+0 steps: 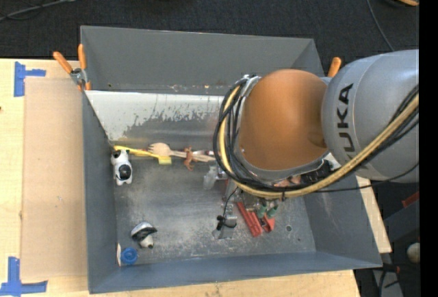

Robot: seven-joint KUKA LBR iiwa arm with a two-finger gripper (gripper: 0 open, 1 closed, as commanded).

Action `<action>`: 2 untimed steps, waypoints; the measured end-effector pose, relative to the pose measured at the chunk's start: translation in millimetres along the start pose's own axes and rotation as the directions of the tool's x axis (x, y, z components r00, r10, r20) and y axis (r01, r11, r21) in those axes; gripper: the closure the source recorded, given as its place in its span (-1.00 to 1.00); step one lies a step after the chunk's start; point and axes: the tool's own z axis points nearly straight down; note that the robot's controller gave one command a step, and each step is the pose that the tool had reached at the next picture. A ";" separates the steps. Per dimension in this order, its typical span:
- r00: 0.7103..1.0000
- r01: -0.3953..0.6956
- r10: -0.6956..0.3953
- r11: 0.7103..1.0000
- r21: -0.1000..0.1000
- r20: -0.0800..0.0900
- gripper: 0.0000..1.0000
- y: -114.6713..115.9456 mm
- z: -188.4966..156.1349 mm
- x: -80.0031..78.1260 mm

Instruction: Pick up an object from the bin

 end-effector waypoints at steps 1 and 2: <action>1.000 -0.004 0.004 1.000 -0.001 0.008 -1.00 -0.8 -4.4 -1.5; 0.998 -0.063 0.063 0.998 -0.003 0.009 -1.00 -25.7 15.5 -34.0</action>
Offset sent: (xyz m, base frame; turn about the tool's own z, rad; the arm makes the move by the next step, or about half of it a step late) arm 0.0531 -0.0433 -0.0289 0.1015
